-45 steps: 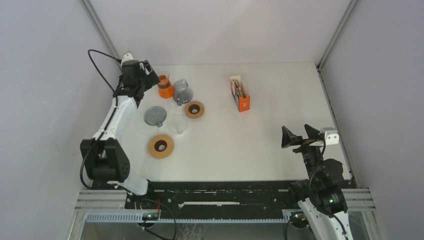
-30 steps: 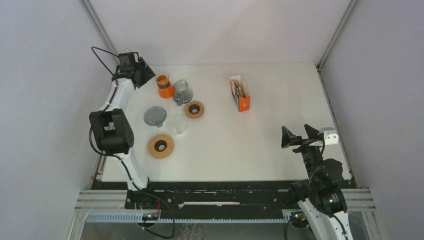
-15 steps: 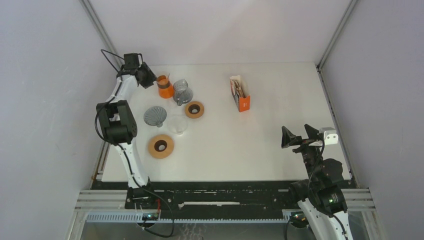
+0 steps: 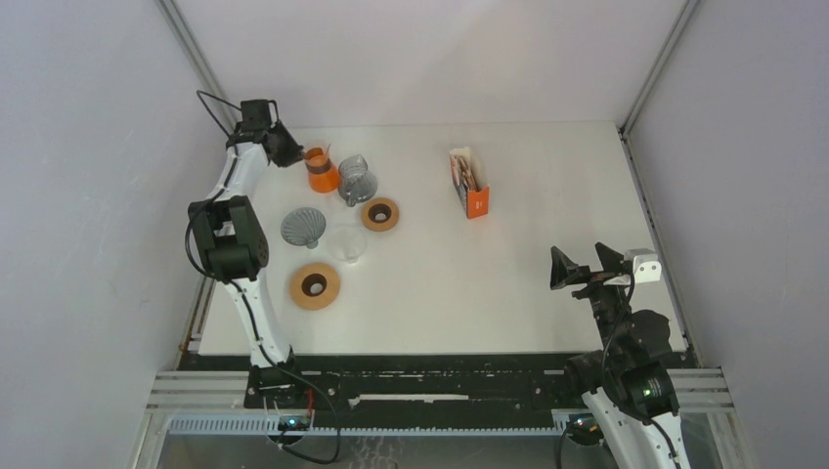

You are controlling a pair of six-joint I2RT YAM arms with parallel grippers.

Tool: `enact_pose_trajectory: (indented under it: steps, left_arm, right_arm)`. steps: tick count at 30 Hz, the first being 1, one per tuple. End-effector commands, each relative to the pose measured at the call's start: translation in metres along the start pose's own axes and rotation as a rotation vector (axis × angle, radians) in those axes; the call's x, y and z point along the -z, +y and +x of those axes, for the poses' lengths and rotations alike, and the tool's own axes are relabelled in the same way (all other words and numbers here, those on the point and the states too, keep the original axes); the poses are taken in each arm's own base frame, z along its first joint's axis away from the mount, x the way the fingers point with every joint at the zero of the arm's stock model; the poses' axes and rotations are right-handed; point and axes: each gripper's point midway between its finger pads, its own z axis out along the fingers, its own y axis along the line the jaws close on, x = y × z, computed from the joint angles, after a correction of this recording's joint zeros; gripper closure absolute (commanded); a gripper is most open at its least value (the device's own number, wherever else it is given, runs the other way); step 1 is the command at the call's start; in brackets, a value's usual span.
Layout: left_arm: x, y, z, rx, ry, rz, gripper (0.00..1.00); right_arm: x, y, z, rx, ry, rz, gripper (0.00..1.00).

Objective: Place the coffee filter in the dripper
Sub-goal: Pick up the coffee server from the center of the board.

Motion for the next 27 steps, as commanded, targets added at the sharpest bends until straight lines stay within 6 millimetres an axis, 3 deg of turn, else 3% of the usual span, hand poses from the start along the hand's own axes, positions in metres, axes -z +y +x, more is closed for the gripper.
enact_pose_trajectory:
  steps: [1,11,17,21,27]
  left_arm:
    - [0.011,0.0,-0.019,-0.06,-0.041,-0.017,0.81]
    - [0.011,0.018,-0.01,-0.126,-0.014,-0.096,0.78]
    - [0.014,0.027,-0.011,-0.166,-0.019,-0.147,0.9]
    - [0.026,0.027,-0.021,-0.187,-0.05,-0.164,0.99]
    - [0.059,0.014,-0.041,-0.217,-0.126,-0.163,1.0]
  right_arm:
    - [-0.001,0.0,-0.008,0.005,-0.033,-0.002,0.0]
    - [-0.001,0.0,-0.008,0.005,-0.035,-0.002,0.0]
    - [0.0,0.001,-0.009,0.005,-0.037,-0.003,0.0]
    - [0.0,0.001,-0.009,0.005,-0.038,-0.005,0.0]
    - [0.001,0.002,-0.011,0.002,-0.046,-0.01,0.0]
